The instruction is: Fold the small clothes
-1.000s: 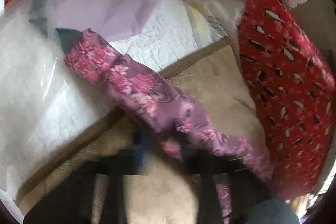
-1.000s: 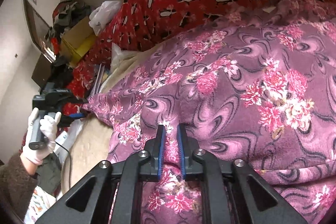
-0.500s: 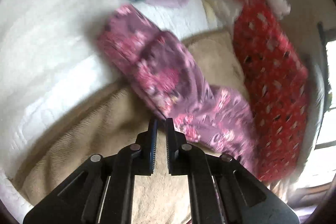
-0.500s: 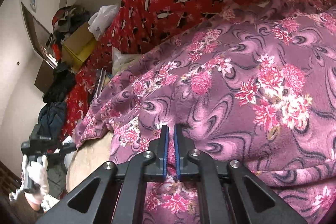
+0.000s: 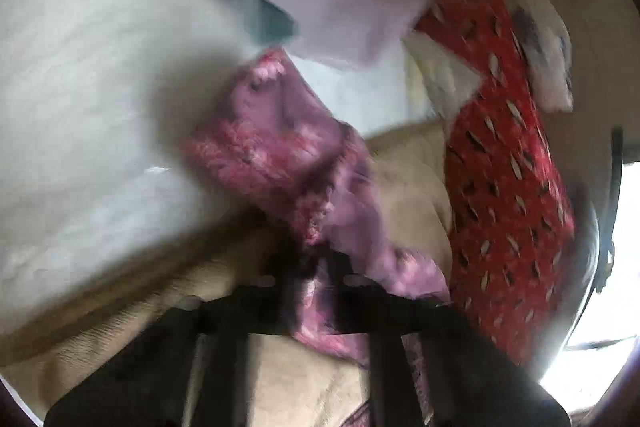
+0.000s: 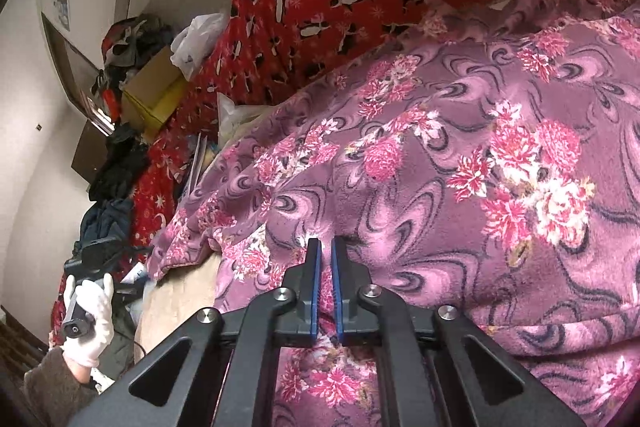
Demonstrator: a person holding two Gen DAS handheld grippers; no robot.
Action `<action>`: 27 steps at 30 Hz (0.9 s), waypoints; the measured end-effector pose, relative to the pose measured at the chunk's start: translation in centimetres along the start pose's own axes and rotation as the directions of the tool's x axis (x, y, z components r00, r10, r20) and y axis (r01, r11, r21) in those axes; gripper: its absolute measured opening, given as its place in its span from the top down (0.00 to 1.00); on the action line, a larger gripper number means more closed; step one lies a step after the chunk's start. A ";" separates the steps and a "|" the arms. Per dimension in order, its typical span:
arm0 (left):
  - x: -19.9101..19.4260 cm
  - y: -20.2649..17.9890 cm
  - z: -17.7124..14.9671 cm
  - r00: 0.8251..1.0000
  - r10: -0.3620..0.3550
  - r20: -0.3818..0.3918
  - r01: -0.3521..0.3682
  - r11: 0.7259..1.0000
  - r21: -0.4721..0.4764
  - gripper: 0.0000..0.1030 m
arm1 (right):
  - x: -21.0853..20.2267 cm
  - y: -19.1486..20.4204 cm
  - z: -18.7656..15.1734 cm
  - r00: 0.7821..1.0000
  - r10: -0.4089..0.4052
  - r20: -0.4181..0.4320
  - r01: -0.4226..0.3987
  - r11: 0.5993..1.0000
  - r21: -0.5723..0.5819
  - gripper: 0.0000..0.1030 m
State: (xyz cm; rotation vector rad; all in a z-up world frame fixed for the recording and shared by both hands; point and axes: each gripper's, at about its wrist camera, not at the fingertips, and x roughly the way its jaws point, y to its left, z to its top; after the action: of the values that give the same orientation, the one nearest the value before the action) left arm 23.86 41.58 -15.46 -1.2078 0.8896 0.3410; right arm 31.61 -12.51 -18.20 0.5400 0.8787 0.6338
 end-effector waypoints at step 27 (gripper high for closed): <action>4.3 -23.4 -24.7 0.976 -0.030 -0.215 0.141 0.840 0.524 0.98 | -10.6 -6.3 2.5 0.855 -0.513 0.072 0.515 0.824 -0.235 0.63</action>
State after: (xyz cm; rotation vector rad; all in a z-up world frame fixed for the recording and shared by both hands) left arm 31.90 9.91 -5.16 -0.7569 1.0149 -0.1110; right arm 30.33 -24.74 -15.50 0.0622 0.8768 0.2355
